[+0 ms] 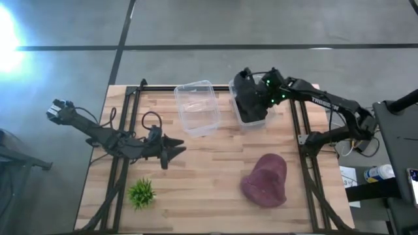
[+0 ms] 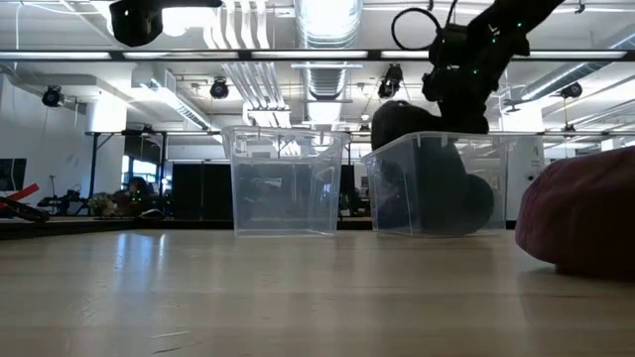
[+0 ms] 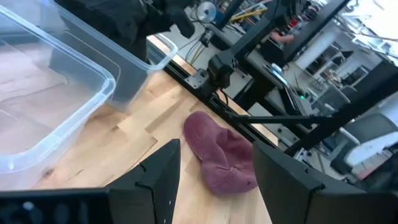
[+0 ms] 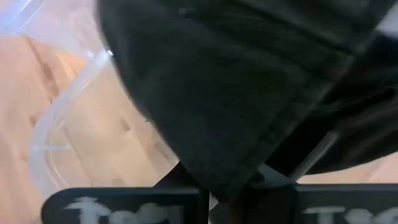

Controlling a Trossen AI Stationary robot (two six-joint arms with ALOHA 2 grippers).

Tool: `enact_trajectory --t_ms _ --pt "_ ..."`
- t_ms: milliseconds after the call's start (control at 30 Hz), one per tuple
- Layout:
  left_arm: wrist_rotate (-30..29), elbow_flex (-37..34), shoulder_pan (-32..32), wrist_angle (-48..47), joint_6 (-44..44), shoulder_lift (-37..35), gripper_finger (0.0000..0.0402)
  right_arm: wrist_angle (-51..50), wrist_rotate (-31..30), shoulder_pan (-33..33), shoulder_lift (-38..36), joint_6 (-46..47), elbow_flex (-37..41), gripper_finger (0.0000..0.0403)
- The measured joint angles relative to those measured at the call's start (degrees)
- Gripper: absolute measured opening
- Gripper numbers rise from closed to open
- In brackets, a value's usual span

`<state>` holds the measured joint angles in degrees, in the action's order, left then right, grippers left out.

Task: Pick & Place hat
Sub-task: Put the black cap into the right transparent bin, then put the red cap into the left transparent bin

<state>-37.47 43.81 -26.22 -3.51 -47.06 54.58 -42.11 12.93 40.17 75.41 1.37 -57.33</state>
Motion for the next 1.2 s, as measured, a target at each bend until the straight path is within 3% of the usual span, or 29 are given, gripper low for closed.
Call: enact_trajectory --t_ms 100,233,467,600,733,833,967,1200 --pt "-1.36 -0.02 0.02 -0.02 -1.01 0.05 0.0193 -0.14 0.68 -0.05 1.56 -0.01 1.50 0.0023" --pt "-1.78 -0.02 0.02 -0.04 -1.30 0.05 0.0193 -2.34 0.43 -0.08 2.49 1.18 1.30 0.0067" --pt "-2.15 -0.02 0.04 -0.17 -1.41 0.05 0.0193 -15.43 -5.14 -0.19 -0.73 1.18 -6.88 0.0155" --pt "-2.17 -0.02 0.05 -0.56 -0.84 0.05 0.0193 -22.33 -7.37 -0.25 -5.12 2.18 -12.29 0.0183" --pt "-1.31 -0.02 0.12 -0.80 -0.42 0.05 0.0193 -29.53 -8.37 -2.27 -9.29 9.15 -16.28 0.0197" --pt "2.35 -0.02 0.50 -1.26 0.20 0.15 0.0193 -36.91 -7.60 -6.46 -12.76 16.05 -17.11 0.0200" --pt "5.61 -0.02 1.18 -3.03 1.31 0.77 0.0193 -44.00 -5.24 -15.51 -15.73 26.83 -12.73 0.0201" --pt "9.32 -0.02 1.88 -5.13 2.94 1.52 0.0193 -38.46 -1.78 -35.79 -20.46 51.41 -0.50 0.0201"
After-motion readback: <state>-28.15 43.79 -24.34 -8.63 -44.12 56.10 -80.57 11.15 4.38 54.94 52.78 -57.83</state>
